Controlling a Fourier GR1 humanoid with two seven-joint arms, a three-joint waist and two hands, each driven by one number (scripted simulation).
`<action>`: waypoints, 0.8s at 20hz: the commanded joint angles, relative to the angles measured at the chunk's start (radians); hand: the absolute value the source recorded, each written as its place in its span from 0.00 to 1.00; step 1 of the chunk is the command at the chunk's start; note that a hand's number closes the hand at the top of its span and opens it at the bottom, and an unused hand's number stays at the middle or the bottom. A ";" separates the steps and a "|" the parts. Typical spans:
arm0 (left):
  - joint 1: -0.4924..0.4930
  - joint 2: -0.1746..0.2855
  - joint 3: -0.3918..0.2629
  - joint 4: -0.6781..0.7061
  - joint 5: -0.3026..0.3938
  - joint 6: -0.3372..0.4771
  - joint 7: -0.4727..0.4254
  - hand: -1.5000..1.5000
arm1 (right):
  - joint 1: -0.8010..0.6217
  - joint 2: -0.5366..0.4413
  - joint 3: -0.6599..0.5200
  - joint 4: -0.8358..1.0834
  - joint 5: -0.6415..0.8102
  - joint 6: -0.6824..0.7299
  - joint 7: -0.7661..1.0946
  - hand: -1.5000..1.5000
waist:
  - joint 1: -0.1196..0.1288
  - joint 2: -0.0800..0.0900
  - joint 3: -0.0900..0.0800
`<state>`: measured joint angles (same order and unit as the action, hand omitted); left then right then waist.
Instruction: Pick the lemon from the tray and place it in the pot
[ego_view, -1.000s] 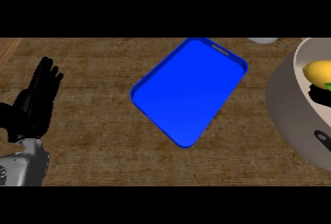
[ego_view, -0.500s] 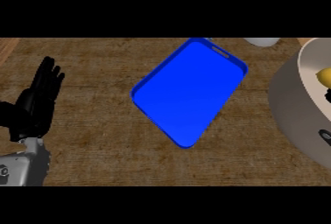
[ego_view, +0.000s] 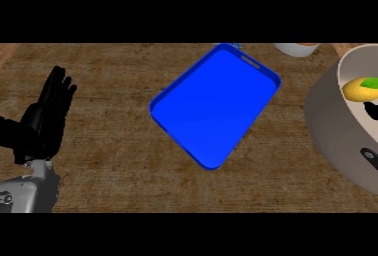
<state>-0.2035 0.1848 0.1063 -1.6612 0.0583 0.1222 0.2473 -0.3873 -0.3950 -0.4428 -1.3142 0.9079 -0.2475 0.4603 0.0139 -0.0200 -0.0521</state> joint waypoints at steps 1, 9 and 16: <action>-0.003 0.005 0.019 0.020 0.014 -0.008 -0.015 0.50 | 0.017 0.040 -0.041 0.098 -0.147 0.007 -0.124 0.00 | -0.003 0.029 0.056; 0.012 -0.002 0.013 0.025 0.010 -0.010 -0.024 0.50 | -0.012 0.087 -0.197 0.060 -0.427 -0.081 -0.347 0.00 | -0.009 0.027 0.057; -0.008 0.006 0.033 0.033 0.017 -0.003 -0.011 0.50 | -0.002 -0.034 -0.351 0.080 -0.646 0.045 -0.412 0.00 | -0.022 0.023 0.055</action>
<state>-0.1970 0.1948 0.1363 -1.6382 0.0759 0.1114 0.2295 -0.4200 -0.3614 -0.7131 -1.3210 0.3422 -0.2506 0.1240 -0.0008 -0.0184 -0.0433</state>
